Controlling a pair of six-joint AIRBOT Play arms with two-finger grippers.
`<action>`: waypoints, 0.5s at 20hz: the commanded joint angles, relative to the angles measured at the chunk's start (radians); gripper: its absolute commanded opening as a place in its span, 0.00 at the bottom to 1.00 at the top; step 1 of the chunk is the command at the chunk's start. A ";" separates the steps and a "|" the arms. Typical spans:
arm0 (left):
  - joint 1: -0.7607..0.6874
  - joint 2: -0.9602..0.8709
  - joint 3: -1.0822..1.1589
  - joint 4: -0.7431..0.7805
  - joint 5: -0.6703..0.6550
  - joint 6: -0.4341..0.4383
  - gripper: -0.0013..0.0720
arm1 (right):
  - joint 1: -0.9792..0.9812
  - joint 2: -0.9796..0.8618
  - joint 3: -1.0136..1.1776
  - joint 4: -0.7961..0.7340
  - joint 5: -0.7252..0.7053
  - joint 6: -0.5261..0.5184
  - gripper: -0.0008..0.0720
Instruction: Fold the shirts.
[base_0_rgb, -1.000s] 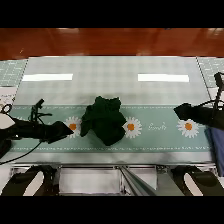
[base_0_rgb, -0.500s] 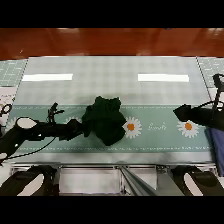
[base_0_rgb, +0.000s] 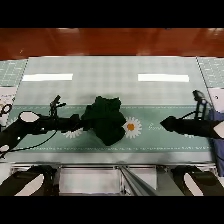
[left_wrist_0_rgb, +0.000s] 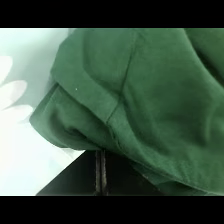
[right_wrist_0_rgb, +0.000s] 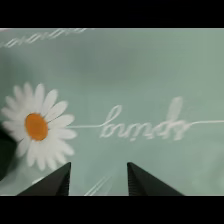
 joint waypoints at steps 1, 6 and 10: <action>0.008 -0.002 0.008 0.014 -0.012 0.017 0.04 | 0.000 -0.102 -0.069 0.269 -0.089 -0.143 0.57; 0.048 -0.002 0.008 0.019 -0.040 0.040 0.04 | 0.000 -0.220 -0.069 0.417 -0.110 -0.277 0.57; 0.155 -0.001 0.008 0.026 -0.126 0.075 0.04 | 0.000 -0.221 -0.069 0.413 -0.110 -0.284 0.57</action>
